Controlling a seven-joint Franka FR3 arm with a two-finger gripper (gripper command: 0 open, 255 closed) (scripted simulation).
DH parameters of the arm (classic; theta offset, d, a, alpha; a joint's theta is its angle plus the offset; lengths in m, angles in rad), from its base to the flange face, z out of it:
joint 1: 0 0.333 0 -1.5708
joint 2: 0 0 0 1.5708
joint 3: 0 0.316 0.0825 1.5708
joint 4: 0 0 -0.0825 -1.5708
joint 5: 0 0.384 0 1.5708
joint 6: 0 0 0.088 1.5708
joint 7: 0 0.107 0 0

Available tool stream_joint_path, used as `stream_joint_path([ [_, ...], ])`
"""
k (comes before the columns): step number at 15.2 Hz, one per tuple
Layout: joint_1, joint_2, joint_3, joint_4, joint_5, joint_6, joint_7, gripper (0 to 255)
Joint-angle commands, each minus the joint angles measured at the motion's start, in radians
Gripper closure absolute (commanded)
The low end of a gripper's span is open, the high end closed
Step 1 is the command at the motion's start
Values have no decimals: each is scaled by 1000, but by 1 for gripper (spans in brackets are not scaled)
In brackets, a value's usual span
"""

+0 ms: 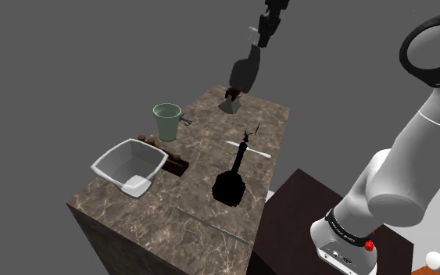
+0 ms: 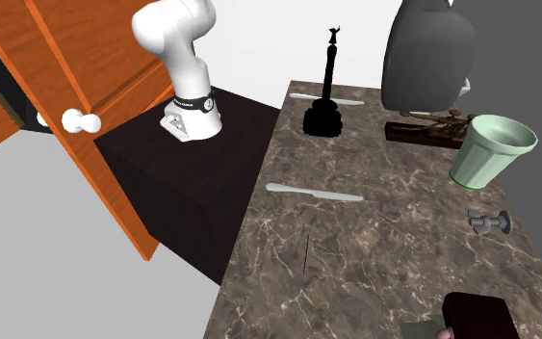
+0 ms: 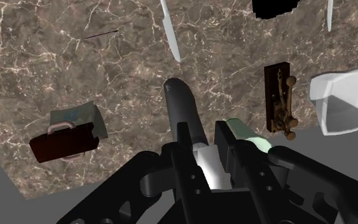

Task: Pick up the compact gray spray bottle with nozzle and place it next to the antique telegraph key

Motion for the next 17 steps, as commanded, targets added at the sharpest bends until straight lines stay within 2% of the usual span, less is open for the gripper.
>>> stream_joint_path([
  [1,21,13,19,35,2,-20,45,255],
  [7,88,74,73,176,13,-91,178,255],
  [12,133,172,110,364,31,-175,279,255],
  [17,153,99,114,185,8,-66,281,255],
])
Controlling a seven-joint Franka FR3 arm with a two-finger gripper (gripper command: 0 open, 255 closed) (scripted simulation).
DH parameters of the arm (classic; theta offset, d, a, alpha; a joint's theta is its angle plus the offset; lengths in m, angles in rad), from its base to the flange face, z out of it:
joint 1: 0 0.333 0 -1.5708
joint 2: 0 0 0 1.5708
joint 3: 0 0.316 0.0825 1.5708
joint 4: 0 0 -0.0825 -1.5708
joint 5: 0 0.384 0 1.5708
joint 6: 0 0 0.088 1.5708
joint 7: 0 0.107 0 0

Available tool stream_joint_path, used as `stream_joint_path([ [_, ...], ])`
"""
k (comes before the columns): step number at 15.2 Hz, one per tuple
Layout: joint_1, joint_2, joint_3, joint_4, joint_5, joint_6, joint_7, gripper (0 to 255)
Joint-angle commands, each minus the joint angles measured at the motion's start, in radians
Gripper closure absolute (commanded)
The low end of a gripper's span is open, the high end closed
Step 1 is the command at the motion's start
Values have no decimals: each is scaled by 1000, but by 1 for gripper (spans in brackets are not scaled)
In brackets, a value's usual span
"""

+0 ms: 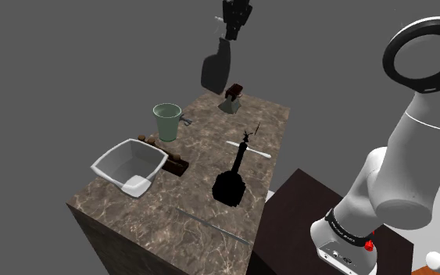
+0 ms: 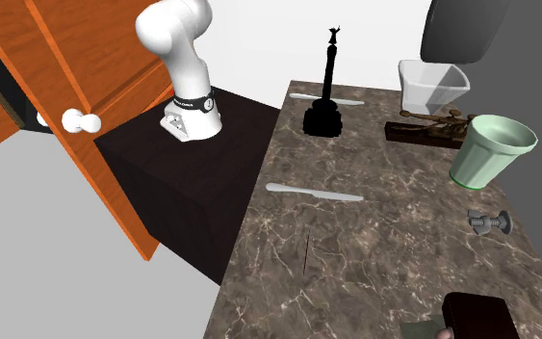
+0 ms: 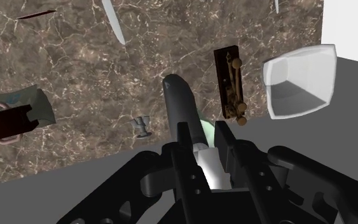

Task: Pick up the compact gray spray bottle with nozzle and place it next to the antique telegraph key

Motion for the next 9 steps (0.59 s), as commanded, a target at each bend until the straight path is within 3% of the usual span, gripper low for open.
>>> stream_joint_path([
  [1,5,-20,2,-57,-6,38,1,255],
  [9,18,-87,7,-260,-25,177,2,255],
])
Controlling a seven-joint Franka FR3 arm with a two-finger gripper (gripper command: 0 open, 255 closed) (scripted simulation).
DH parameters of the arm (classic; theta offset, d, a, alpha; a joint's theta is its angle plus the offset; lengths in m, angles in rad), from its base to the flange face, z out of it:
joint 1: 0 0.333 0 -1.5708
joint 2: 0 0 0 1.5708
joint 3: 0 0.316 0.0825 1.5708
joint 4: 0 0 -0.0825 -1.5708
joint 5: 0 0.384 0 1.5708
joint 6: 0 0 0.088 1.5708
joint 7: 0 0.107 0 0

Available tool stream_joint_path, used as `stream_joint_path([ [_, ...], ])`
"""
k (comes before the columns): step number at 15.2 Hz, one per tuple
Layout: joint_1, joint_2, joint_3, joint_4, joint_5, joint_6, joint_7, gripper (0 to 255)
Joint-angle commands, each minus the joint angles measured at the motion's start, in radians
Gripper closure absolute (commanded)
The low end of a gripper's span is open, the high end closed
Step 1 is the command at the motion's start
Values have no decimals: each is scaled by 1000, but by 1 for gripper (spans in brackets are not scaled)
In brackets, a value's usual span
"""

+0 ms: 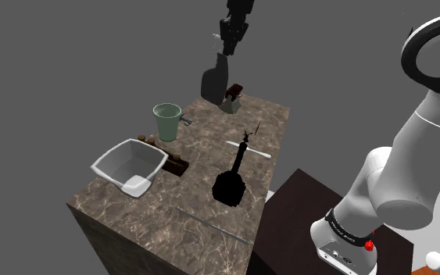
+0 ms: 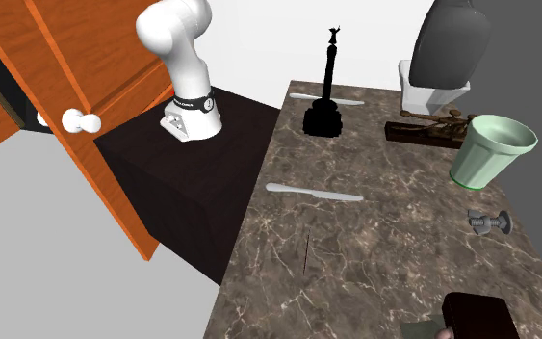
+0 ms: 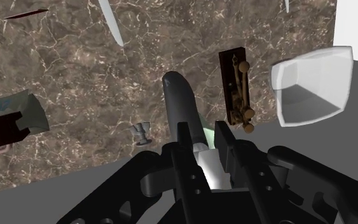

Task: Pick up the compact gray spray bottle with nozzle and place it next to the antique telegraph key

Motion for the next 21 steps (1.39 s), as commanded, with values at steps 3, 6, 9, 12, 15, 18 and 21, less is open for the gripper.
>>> stream_joint_path([
  [3,6,-27,4,-90,-7,65,3,255],
  [6,8,-41,5,-149,-10,111,2,255],
  [9,9,-52,6,-204,-13,155,2,255],
  [12,10,-61,7,-255,-15,197,1,255],
  [15,11,-67,8,-303,-16,239,-1,255],
  [18,12,-71,8,-348,-16,281,-3,255],
  [21,12,-73,8,-391,-16,321,-5,255],
])
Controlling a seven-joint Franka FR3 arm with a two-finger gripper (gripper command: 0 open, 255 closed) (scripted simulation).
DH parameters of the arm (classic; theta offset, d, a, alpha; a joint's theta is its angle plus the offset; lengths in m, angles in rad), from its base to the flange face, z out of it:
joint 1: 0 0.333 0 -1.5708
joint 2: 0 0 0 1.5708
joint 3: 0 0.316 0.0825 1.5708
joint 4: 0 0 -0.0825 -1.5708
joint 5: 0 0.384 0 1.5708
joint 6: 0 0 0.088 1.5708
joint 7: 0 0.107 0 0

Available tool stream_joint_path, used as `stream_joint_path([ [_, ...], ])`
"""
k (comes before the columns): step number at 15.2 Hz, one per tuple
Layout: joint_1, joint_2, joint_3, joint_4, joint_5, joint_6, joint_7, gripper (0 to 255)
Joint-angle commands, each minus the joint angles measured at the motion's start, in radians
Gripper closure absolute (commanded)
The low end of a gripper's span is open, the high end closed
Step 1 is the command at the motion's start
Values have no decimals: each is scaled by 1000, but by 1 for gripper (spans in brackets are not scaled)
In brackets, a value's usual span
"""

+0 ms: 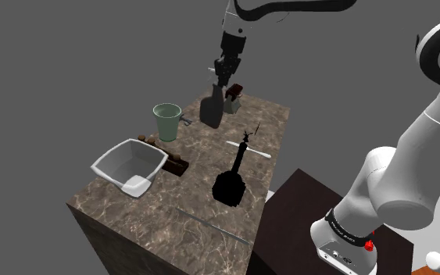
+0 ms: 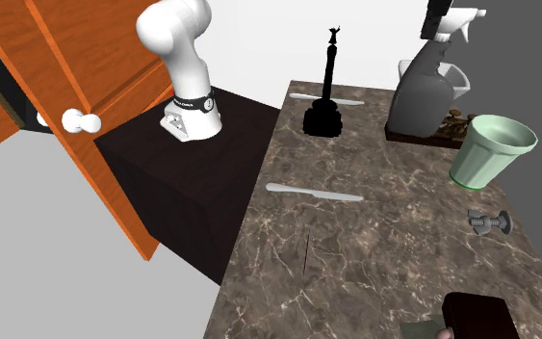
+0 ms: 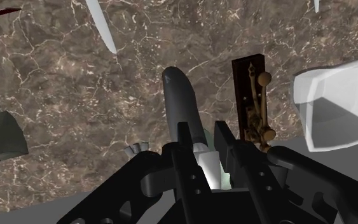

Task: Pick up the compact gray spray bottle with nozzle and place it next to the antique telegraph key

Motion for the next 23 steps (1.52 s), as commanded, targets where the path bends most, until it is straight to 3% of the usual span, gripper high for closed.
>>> stream_joint_path([
  [1,0,-2,0,-27,0,26,-2,255],
  [23,-1,51,1,-260,23,309,-30,255],
])
